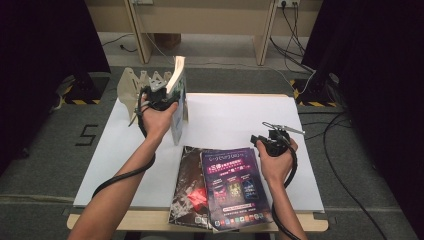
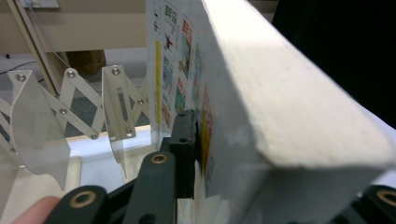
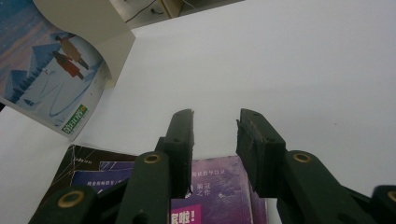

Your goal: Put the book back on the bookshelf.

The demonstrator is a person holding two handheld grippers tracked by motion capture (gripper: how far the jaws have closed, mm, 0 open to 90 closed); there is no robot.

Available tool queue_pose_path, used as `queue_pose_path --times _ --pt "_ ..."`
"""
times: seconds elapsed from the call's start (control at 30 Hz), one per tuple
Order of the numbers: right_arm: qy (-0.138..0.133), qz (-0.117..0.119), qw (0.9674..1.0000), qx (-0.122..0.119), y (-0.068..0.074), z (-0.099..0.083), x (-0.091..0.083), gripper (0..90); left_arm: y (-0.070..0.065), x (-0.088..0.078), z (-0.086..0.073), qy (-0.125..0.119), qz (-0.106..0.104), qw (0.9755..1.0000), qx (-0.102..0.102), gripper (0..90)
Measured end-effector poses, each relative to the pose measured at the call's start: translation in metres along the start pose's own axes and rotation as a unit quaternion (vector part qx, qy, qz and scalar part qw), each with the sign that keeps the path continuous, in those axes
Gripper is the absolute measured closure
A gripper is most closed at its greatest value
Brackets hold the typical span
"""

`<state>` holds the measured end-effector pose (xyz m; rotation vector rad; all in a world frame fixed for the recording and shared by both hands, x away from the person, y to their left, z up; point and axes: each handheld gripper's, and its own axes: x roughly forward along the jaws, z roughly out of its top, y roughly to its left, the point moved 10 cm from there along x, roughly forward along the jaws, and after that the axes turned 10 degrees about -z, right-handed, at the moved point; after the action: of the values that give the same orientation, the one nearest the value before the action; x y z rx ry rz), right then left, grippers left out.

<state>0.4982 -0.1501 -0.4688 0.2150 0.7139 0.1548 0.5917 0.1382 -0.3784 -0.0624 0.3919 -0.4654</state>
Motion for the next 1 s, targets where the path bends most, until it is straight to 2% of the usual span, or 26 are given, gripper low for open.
queue_pose_path --times 0.23,0.37,0.53,0.7,0.9,1.0 --pt "0.002 0.002 1.0000 0.000 -0.002 -0.002 0.001 65.9 0.002 0.004 0.003 0.000 -0.004 1.0000 0.005 73.1" --pt "0.002 0.000 1.0000 0.000 -0.003 -0.003 0.001 66.1 0.009 0.006 0.009 -0.006 0.000 1.0000 0.004 73.3" --pt "-0.001 -0.002 1.0000 -0.002 -0.006 -0.001 0.001 66.4 0.019 0.010 0.019 -0.023 0.019 0.9994 0.017 73.5" --pt "-0.001 -0.004 1.0000 0.000 -0.008 0.001 0.001 66.5 0.025 0.015 0.027 -0.046 0.026 0.9986 0.004 73.5" --pt "-0.003 -0.005 1.0000 0.001 -0.009 0.001 0.001 66.6 0.024 0.020 0.032 -0.055 0.040 0.9975 0.021 73.4" --pt "-0.002 -0.004 1.0000 0.000 -0.009 0.001 0.001 66.6 0.021 0.024 0.027 -0.056 0.035 0.9977 0.012 73.4"
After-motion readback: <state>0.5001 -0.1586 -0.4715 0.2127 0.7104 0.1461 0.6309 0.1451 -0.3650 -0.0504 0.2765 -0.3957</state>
